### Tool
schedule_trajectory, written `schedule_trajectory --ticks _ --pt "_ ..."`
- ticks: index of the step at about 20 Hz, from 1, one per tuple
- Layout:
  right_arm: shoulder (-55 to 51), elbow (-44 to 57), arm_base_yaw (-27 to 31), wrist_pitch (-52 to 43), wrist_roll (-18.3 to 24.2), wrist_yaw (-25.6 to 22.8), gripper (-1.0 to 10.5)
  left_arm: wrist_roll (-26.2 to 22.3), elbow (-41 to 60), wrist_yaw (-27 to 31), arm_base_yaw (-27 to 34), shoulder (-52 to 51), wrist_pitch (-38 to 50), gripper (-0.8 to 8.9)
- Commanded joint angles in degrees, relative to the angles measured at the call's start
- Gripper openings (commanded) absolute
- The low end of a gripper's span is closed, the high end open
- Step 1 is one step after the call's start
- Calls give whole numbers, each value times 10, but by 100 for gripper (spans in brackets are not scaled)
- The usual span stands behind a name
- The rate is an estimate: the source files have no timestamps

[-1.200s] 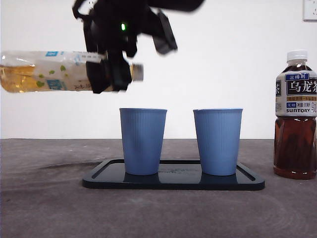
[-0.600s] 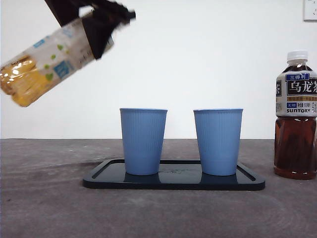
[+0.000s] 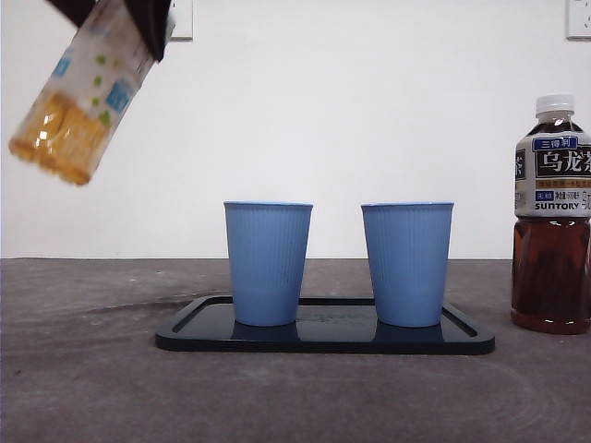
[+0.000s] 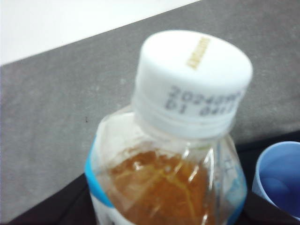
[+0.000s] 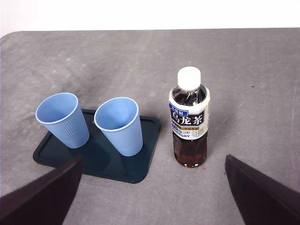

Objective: Pour the drink into the cup

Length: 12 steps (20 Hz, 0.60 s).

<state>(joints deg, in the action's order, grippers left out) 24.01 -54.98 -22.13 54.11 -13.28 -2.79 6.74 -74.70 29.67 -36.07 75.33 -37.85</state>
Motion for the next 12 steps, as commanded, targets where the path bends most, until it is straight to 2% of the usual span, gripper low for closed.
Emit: schedule_trajectory --ticks 1,4,12 --pt "2 -9 -3 -12 7 0 485 5 40 -31 17 -17 74 203" --pt "2 -9 -3 -14 7 0 485 15 105 -62 35 -31 150 203" --pt "2 -9 -3 -13 -1 0 485 37 267 -101 54 -35 377 203"
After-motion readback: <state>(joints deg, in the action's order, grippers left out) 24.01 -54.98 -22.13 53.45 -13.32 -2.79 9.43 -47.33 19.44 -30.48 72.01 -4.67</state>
